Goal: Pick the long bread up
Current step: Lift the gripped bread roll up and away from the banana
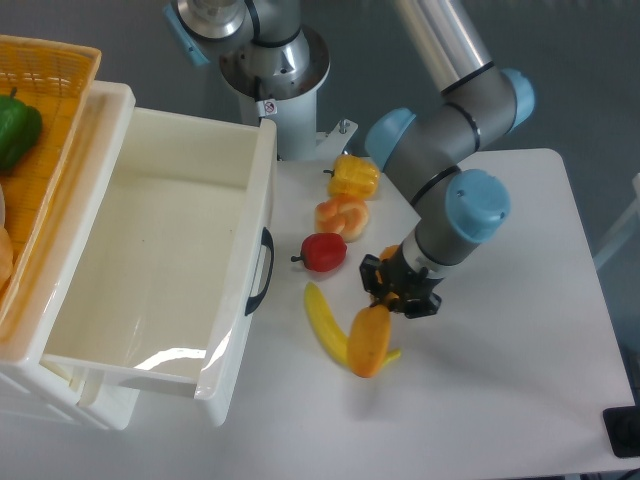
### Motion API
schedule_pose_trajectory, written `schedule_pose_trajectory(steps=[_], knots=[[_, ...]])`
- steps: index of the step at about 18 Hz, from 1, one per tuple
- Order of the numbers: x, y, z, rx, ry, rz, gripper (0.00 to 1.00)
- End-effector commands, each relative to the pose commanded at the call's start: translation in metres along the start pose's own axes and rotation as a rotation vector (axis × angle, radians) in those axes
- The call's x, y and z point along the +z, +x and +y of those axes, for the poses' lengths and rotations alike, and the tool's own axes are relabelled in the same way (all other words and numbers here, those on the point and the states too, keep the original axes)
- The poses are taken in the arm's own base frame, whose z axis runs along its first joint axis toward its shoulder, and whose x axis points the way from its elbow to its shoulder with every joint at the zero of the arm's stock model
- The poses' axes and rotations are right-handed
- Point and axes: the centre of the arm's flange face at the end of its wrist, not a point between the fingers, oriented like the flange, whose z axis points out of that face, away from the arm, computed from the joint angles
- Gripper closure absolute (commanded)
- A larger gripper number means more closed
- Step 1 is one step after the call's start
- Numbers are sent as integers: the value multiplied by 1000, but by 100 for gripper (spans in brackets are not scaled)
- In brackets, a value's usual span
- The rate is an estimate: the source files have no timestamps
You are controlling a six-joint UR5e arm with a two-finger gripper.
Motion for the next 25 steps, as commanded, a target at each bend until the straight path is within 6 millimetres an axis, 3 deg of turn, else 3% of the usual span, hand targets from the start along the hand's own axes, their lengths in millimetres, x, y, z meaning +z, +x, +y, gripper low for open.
schedule_pose_trajectory(steps=[2,4,7,13,17,25], knots=[[-21,-23,17,16,16,-36,95],[-30,-32,27,119,18,-51,95],[-60,-47,49,125,-74,-132,100],[-99,-71,57,156,-169,-233,100],[-123,-77,61,249,-321,-295,100],[-133,-63,58,256,-334,-257,100]])
